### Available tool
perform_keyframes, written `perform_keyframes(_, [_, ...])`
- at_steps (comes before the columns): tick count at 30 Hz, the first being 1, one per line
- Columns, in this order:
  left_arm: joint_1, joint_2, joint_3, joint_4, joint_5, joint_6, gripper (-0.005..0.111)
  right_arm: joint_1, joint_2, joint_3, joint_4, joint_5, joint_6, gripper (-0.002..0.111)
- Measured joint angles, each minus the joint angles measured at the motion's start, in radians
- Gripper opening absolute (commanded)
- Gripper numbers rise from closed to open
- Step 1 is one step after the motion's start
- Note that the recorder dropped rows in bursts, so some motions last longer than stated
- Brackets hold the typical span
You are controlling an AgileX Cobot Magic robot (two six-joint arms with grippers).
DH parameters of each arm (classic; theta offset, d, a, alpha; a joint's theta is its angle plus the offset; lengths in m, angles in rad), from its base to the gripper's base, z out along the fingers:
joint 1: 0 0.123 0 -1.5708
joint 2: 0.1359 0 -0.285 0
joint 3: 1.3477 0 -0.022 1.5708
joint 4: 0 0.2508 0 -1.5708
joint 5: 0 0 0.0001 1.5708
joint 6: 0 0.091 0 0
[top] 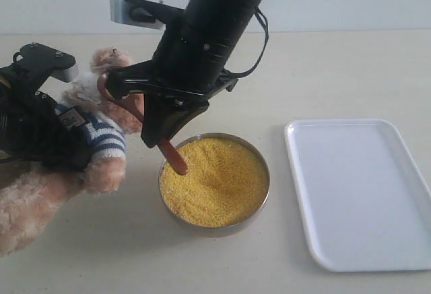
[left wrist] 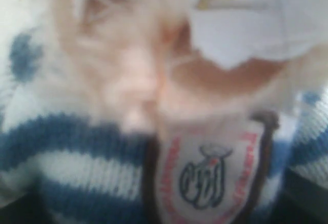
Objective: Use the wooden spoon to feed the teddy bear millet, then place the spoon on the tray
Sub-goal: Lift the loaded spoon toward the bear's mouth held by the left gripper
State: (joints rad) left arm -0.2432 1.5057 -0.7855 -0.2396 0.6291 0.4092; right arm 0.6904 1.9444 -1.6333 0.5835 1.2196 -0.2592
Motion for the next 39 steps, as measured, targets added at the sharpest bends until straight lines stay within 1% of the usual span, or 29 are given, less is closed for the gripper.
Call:
perform_keyframes(5, [0.000, 0.000, 0.000, 0.000, -0.004, 0.000, 0.004, 0.018, 0.033, -0.038, 0.005, 0.000, 0.005, 0.000])
perform_keyframes(13, [0.000, 0.000, 0.000, -0.014, -0.006, 0.000, 0.004, 0.017, 0.087, -0.099, 0.009, 0.000, 0.019, 0.000])
perform_keyframes(21, [0.000, 0.000, 0.000, -0.014, -0.007, 0.000, 0.004, 0.017, 0.120, -0.110, 0.052, 0.000, 0.017, 0.000])
perform_keyframes(24, [0.000, 0.000, 0.000, -0.014, -0.007, 0.000, 0.004, 0.002, 0.139, -0.112, 0.115, 0.002, 0.002, 0.000])
perform_keyframes(29, [0.000, 0.000, 0.000, -0.014, -0.010, 0.000, 0.004, -0.062, 0.144, -0.119, 0.263, -0.001, -0.045, 0.000])
perform_keyframes(34, [0.000, 0.000, 0.000, -0.014, -0.023, 0.000, 0.004, -0.066, 0.161, -0.119, 0.331, -0.001, -0.058, 0.000])
perform_keyframes(39, [0.000, 0.000, 0.000, 0.015, -0.070, 0.000, 0.004, -0.070, 0.175, -0.119, 0.388, -0.003, -0.078, 0.000])
